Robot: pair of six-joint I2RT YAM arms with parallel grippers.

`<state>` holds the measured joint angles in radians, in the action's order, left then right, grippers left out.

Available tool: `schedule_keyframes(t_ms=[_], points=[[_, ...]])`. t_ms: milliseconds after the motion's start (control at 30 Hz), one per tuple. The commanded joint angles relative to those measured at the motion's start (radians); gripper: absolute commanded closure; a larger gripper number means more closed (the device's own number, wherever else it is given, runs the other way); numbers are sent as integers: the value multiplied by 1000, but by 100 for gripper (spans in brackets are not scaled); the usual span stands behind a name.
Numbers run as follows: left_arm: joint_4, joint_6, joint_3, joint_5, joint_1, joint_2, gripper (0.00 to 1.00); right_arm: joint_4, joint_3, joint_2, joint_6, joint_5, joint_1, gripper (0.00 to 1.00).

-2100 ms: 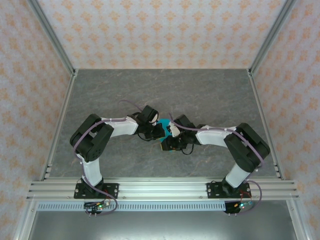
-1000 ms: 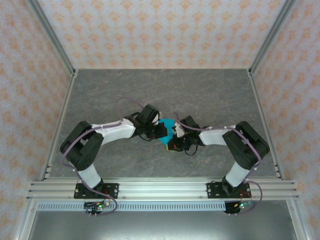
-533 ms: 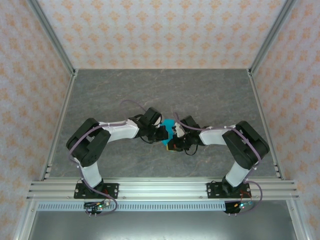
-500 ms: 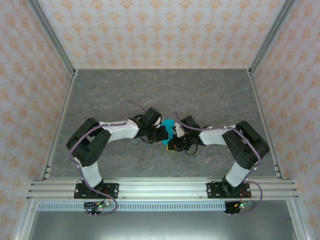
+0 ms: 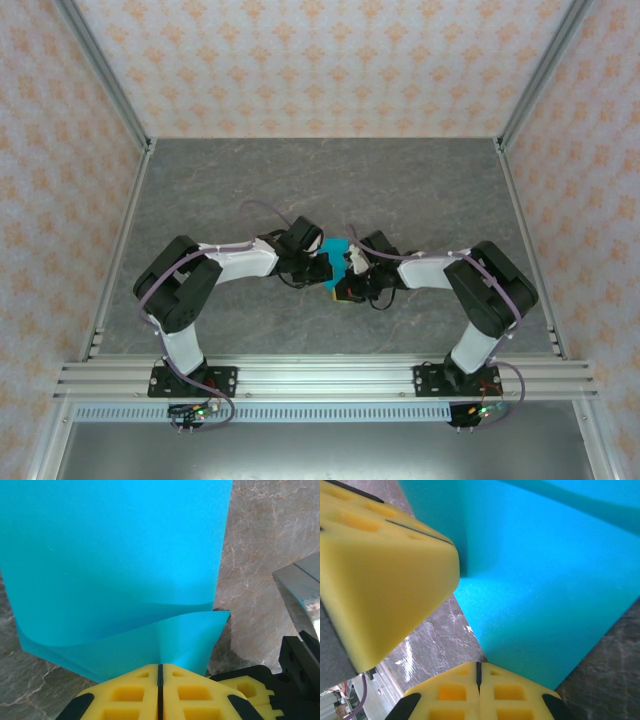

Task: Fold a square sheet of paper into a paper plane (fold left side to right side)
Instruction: Third fold the triangle at the center of the table.

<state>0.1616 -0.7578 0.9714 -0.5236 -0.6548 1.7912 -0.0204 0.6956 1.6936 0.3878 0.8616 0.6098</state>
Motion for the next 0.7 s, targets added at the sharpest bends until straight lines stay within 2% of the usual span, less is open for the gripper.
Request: schedule_keyframes(t_ms=[0, 400, 667], points=[[49, 26, -4, 44, -8, 6, 91, -108, -18, 59, -31, -128, -4, 100], [72, 34, -2, 63, -6, 12, 91, -90, -14, 41, -35, -99, -4, 100], [69, 33, -10, 65, -7, 16, 91, -39, -9, -107, 2, -57, -4, 98]])
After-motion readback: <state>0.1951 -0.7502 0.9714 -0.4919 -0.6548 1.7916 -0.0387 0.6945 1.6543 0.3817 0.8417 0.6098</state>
